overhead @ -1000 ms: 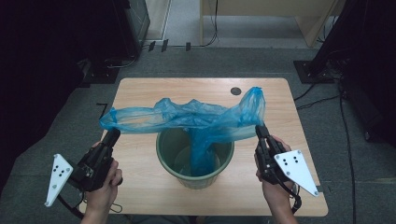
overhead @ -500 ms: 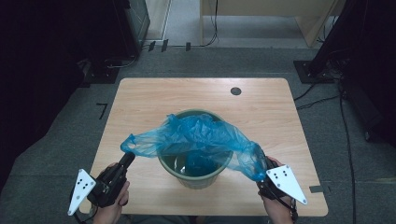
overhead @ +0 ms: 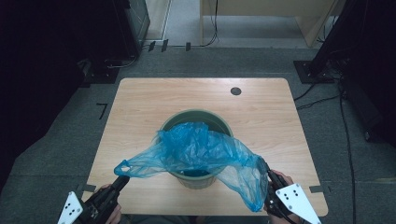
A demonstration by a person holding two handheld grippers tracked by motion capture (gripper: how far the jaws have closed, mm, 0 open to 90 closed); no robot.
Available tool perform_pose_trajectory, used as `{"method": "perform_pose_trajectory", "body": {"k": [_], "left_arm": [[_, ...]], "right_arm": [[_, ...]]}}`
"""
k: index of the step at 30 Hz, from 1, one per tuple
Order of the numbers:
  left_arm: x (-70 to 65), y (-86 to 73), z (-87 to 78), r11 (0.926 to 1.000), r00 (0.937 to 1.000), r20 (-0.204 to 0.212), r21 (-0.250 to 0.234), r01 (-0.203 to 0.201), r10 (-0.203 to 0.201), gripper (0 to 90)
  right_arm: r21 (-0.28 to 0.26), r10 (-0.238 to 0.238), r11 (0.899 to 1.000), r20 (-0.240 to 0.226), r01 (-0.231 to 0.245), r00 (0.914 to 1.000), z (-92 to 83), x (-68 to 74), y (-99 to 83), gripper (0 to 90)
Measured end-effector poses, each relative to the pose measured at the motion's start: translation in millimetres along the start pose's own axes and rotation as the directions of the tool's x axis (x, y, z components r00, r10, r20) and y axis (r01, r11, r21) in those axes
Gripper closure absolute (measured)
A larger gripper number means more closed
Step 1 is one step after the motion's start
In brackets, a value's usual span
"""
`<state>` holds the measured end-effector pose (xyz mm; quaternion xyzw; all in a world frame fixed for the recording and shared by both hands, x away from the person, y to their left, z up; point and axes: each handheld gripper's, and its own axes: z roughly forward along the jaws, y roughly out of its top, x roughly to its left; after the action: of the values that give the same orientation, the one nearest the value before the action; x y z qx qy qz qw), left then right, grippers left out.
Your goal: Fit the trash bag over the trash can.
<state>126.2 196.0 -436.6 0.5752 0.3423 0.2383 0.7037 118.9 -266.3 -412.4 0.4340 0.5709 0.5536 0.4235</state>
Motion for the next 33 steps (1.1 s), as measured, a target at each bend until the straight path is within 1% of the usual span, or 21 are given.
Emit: {"method": "perform_pose_trajectory", "body": {"k": [3,4,7,8,9,11,12,14,15,16,18,20,21,22,23,26,27,28,29,32,33], "left_arm": [[-1.9,-5.9,-3.8,0.9994,0.9998,0.006,0.029,-0.019,0.019,90.0],[-3.1,-4.7,-6.9,0.9996,0.9995,0.028,0.024,-0.018,0.017,90.0],[-4.5,-1.7,-10.2,0.9994,0.9983,0.049,0.017,-0.031,0.03,90.0],[-4.6,-1.9,-12.6,0.9985,0.9971,0.061,0.029,-0.046,0.044,90.0],[-4.6,-1.9,-12.6,0.9985,0.9971,0.061,0.029,-0.046,0.044,90.0],[-4.3,-6.2,-14.0,0.995,0.9951,0.066,0.061,-0.078,0.074,90.0],[-4.8,-9.6,-16.6,0.9906,0.9926,0.074,0.09,-0.103,0.096,90.0],[-5.1,-10.0,-18.2,0.9898,0.9922,0.078,0.096,-0.105,0.098,90.0],[-5.4,-10.4,-19.1,0.9881,0.9921,0.072,0.108,-0.11,0.102,90.0],[-4.9,-11.2,-19.0,0.986,0.9922,0.062,0.121,-0.115,0.108,90.0],[-1.5,-12.9,-18.7,0.9873,0.9941,0.056,0.124,-0.099,0.093,90.0],[2.3,-14.6,-14.8,0.9857,0.9955,0.014,0.139,-0.095,0.094,90.0],[2.3,-14.6,-14.8,0.9857,0.9955,0.014,0.139,-0.095,0.094,90.0],[4.5,-16.9,-11.3,0.9848,0.9956,-0.009,0.148,-0.091,0.093,90.0],[6.4,-18.7,-8.6,0.9841,0.9955,-0.027,0.155,-0.086,0.091,90.0],[18.8,-27.9,6.7,0.9831,0.9941,-0.087,0.176,-0.049,0.066,90.0],[18.8,-27.9,6.7,0.9831,0.9941,-0.087,0.176,-0.049,0.066,90.0],[20.2,-28.7,10.2,0.9832,0.9929,-0.097,0.175,-0.051,0.069,90.0],[20.3,-27.0,15.9,0.9864,0.9916,-0.111,0.157,-0.049,0.067,90.0],[20.0,-23.7,18.9,0.9898,0.9919,-0.111,0.135,-0.046,0.061,89.7],[21.6,-22.9,22.1,0.9896,0.9887,-0.134,0.135,-0.049,0.067,89.7]], "right_arm": [[0.01,0.005,1.0,-0.005,-0.005,1.0,-4.8,1.4,-3.0,90.0],[0.007,0.007,1.0,-0.007,-0.007,0.9999,-9.4,1.6,-5.2,90.0],[-0.015,0.013,1.0,-0.009,-0.013,0.9999,-16.6,-1.0,-2.3,90.0],[-0.019,0.014,1.0,-0.014,-0.014,0.9998,-18.6,-2.0,-1.5,90.0],[-0.019,0.014,1.0,-0.014,-0.014,0.9998,-18.6,-2.0,-1.5,90.0],[-0.012,0.012,1.0,-0.019,-0.013,0.9997,-19.8,-2.5,-3.2,90.0],[-0.003,0.028,1.0,-0.026,-0.028,0.9993,-20.5,-3.9,-6.9,90.0],[0.0,0.031,1.0,-0.029,-0.031,0.9991,-22.3,-3.8,-8.0,90.0],[0.0,0.031,1.0,-0.029,-0.031,0.9991,-22.3,-3.8,-8.0,90.0],[0.004,0.014,1.0,-0.024,-0.014,0.9996,-23.9,-2.4,-8.1,90.0],[0.006,0.009,1.0,-0.023,-0.009,0.9997,-24.1,-2.5,-8.6,90.0],[0.018,0.014,1.0,-0.016,-0.013,0.9998,-22.9,-2.3,-10.3,90.0],[0.018,0.014,1.0,-0.016,-0.013,0.9998,-22.9,-2.3,-10.3,90.0],[0.029,0.009,1.0,-0.013,-0.008,0.9999,-21.2,-1.8,-11.4,90.0],[0.044,-0.002,0.999,-0.003,0.003,1.0,-17.4,-1.1,-13.6,90.0],[0.077,0.019,0.997,0.021,-0.02,0.9996,-0.9,-4.7,-22.0,90.0],[0.077,0.019,0.997,0.021,-0.02,0.9996,-0.9,-4.7,-22.0,90.0],[0.074,0.037,0.996,0.026,-0.039,0.999,5.9,-6.1,-22.9,90.0],[0.064,0.033,0.997,0.031,-0.035,0.999,8.2,-6.1,-21.5,90.0],[0.028,0.03,0.999,0.028,-0.031,0.9992,11.5,-6.1,-13.4,90.0],[0.021,0.03,0.999,0.032,-0.03,0.999,12.5,-6.8,-11.4,90.0]]}}
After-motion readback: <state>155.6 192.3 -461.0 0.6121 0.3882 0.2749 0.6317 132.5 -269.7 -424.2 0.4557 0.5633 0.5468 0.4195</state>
